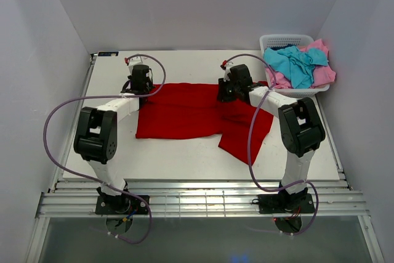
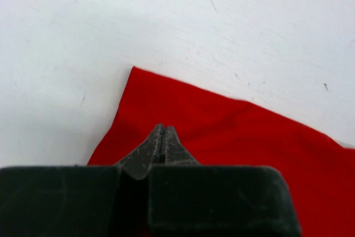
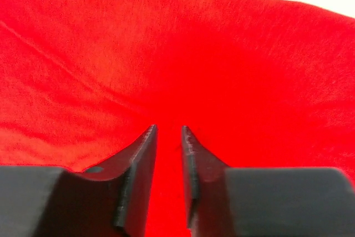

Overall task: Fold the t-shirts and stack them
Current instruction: Fold the tshirt

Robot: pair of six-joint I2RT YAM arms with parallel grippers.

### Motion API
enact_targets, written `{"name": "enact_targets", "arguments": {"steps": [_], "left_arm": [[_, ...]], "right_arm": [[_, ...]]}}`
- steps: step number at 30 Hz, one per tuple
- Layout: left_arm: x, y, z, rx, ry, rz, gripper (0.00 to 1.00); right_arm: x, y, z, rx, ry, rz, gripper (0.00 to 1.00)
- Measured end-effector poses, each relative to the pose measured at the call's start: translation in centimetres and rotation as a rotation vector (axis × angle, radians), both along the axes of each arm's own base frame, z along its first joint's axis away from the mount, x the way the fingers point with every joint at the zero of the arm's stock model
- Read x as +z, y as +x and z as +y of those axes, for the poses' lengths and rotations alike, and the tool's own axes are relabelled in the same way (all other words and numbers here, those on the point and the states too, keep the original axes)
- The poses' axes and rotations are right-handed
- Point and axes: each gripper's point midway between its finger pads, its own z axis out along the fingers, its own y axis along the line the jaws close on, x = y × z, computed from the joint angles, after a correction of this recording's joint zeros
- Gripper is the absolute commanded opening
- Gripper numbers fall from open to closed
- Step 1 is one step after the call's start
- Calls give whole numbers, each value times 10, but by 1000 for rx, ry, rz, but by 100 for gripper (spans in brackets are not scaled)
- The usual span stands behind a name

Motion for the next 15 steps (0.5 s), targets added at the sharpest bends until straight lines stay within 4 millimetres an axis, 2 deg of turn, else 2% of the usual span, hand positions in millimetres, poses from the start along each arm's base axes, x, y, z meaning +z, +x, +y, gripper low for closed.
{"name": "enact_targets", "arguments": {"steps": [5,10,15], "left_arm": [[-31,28,-2,-11,17,51,0],[-70,20,0,-14,32,159,0],[-83,14,3,-6,24,206,0]], "right_arm": [[4,5,-1,-8,-5,-21,27],[1,8,-2,-14,-14,-20,25],[-23,11,-1,-15,-38,27,19]]}}
